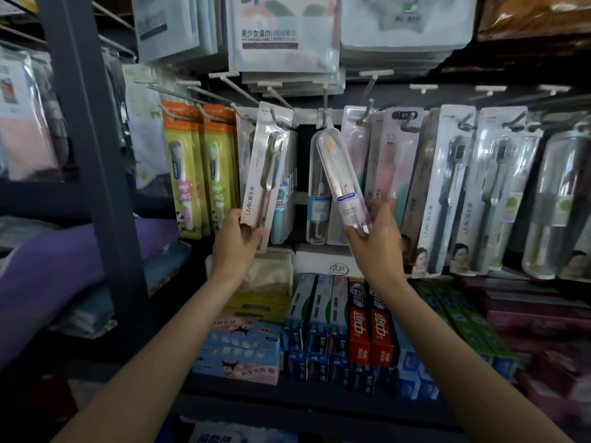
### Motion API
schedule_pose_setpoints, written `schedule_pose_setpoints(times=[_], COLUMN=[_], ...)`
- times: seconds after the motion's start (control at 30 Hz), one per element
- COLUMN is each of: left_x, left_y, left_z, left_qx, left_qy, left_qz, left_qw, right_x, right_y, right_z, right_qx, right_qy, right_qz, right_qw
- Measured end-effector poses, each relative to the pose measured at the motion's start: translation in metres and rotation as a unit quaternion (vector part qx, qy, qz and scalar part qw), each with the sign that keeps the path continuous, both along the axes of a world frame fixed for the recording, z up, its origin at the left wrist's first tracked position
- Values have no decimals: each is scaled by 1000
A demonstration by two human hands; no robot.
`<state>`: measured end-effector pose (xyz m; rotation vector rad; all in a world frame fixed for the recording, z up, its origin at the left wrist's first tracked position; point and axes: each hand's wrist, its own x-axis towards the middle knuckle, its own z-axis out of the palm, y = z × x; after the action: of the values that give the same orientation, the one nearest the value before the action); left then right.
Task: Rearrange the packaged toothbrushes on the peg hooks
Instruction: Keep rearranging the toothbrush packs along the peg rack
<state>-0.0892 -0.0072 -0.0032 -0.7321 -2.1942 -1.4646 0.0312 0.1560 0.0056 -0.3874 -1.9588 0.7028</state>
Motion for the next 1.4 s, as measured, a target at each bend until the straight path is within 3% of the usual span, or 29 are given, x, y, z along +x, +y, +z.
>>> schedule_pose_setpoints(times=[0.2,0.43,0.77,1.1,1.27,1.4], left_x=[5,7,12,13,11,5], left_y=[1,2,7,8,11,8], left_z=[0,-3,-4,-6,-6,-2], left_qx=[3,8,18,33,35,37], left_qy=[-10,-16,-2,9,-15,-7], left_qz=[-6,-5,-4,-3,-5,47], left_qw=[1000,1000,1000,999,999,998], right_x=[-15,-23,-27,-35,-37,-39], right_y=[-16,-13,5,18,-13,-31], right_z=[-7,-13,-3,8,2,4], right_qx=[-16,-20,-29,-196,-147,-180], right_qy=[-73,-78,-1,-54,-31,21], right_qz=[84,58,-17,67,98,110], right_qw=[994,995,999,977,984,977])
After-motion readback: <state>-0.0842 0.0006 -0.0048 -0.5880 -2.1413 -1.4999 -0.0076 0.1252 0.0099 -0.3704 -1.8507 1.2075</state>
